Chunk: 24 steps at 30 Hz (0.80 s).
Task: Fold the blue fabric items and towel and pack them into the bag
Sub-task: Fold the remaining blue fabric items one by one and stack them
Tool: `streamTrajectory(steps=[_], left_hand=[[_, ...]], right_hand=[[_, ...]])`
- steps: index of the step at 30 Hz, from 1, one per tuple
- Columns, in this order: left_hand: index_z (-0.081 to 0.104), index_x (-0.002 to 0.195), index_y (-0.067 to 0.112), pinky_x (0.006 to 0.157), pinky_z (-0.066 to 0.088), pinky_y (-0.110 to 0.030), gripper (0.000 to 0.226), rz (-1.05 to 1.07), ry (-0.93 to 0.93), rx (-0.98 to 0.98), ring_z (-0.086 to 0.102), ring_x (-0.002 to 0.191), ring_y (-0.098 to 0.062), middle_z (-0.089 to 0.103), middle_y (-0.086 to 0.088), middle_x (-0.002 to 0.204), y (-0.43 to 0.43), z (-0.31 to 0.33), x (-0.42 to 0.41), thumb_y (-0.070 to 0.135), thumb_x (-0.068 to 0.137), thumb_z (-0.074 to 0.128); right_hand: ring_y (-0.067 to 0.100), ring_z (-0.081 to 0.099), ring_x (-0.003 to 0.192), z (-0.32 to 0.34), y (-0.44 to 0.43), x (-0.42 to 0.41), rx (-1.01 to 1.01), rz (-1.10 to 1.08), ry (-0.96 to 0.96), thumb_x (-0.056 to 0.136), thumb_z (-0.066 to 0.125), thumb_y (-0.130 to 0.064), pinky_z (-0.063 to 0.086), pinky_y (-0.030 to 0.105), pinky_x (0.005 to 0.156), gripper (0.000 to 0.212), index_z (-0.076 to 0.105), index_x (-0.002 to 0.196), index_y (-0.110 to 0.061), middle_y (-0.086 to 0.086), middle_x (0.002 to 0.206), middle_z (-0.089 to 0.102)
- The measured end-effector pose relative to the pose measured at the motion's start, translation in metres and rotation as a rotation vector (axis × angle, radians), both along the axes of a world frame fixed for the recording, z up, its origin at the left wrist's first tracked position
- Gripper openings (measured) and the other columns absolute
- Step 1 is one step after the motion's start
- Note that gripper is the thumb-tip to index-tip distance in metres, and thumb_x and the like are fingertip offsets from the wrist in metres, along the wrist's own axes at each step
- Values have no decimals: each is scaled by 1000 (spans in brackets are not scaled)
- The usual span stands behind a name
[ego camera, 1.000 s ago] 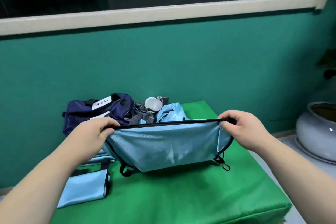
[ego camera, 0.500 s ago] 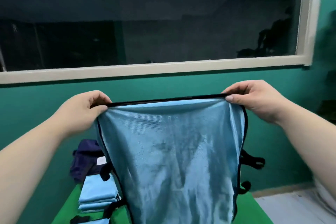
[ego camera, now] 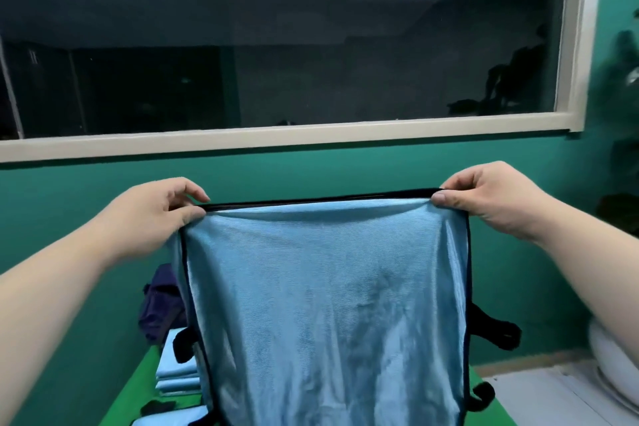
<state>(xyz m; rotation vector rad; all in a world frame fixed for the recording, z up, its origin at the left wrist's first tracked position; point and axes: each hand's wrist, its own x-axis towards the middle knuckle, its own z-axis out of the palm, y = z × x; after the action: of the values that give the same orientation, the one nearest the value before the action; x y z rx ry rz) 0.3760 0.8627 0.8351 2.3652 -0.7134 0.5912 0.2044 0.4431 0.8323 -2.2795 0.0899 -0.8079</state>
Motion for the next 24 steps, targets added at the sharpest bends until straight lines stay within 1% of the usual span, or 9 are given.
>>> streamTrajectory(steps=[2,4,6,8,13,17,20,22,24], left_hand=[[68,91,36,72,45,-20,15,-29,41,40,66,80,-11,71,23,80,3,7,-4,21,89,71],[70,90,39,77,48,-19,22,-95,86,79,68,83,-6,73,20,84,5,14,-8,17,87,74],[71,84,41,70,47,-12,26,-113,99,106,66,71,1,74,16,79,6,21,-11,16,84,76],[71,77,37,60,43,-9,22,-104,77,102,59,58,2,72,12,70,5,31,-12,17,83,77],[70,75,29,56,39,-22,21,-143,31,-67,47,50,-1,64,11,59,5,62,-14,10,85,76],[68,74,13,47,33,-11,16,-180,-85,-189,42,50,-1,57,11,57,1,86,-24,2,85,72],[67,75,9,49,36,-10,16,-265,-87,-302,46,58,-6,58,5,63,4,100,-29,-2,87,69],[68,77,12,54,40,-11,18,-327,-79,-363,49,66,-11,60,1,70,7,105,-29,-2,87,69],[68,80,15,55,40,-10,20,-359,-94,-400,50,64,-8,61,4,70,9,104,-30,-4,88,67]], right_hand=[[-1,62,68,4,-3,-4,18,27,11,76,84,-31,48,18,70,13,79,80,-19,-6,77,76],[4,64,71,10,-7,-7,66,77,6,77,83,-20,49,18,70,10,78,83,-15,-2,79,76],[5,62,67,17,-10,-8,124,119,-12,80,79,-8,49,15,62,6,75,83,-10,-1,75,73],[4,58,60,24,-14,-11,151,136,-35,83,75,0,46,12,54,8,72,82,-7,-2,69,69],[0,54,51,51,-14,-18,160,151,-123,86,68,8,43,11,49,11,67,82,-2,-5,62,63],[1,54,54,76,-14,-26,227,209,-224,87,64,12,44,12,49,24,64,75,-10,-6,62,62],[6,54,58,91,-14,-35,230,237,-277,87,63,11,45,12,51,33,68,68,-16,-2,65,62],[4,52,52,97,-11,-43,234,256,-307,87,62,11,42,11,47,28,65,72,-12,-4,61,60],[5,51,53,99,-9,-47,239,286,-337,83,66,7,41,11,45,19,62,75,-10,-5,60,60]])
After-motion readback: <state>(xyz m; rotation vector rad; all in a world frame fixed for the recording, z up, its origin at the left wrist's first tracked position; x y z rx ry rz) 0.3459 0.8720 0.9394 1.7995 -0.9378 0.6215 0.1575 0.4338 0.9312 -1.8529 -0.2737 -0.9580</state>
